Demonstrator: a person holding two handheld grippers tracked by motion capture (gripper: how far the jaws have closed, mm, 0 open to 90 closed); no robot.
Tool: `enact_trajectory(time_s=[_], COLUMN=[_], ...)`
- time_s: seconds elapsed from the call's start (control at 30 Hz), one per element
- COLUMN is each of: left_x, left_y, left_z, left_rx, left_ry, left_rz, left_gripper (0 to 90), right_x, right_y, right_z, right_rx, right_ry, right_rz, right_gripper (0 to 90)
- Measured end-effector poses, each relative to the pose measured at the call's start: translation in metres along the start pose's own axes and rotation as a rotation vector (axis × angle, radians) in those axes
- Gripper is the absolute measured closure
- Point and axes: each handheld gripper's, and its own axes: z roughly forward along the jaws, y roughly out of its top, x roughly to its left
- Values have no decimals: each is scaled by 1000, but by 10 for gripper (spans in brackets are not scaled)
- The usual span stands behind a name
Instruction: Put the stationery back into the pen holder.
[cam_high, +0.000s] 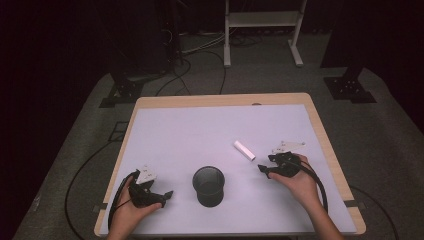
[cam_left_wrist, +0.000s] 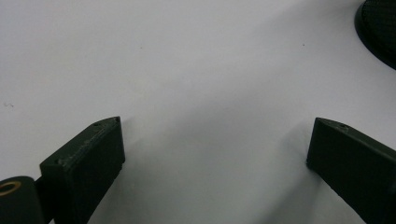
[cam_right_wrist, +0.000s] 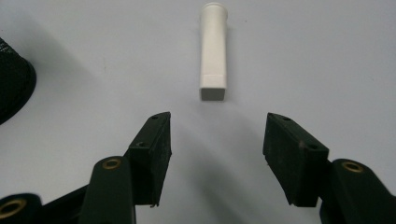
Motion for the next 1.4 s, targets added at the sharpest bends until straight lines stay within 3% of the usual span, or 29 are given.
enact_trajectory(time_s=[0.67,1.4], left_x=[0,0], left_y=[0,0], left_z=[0,0], left_rx=[-1,-1], left_ry=[0,0], left_rz=[0,0], left_gripper=[33,33], right_x=[-1,-3], right_y=[22,30], right_z=[23,50], right_rx=[0,21], right_ry=[15,33], right_rz=[1,10], right_gripper=[503,604])
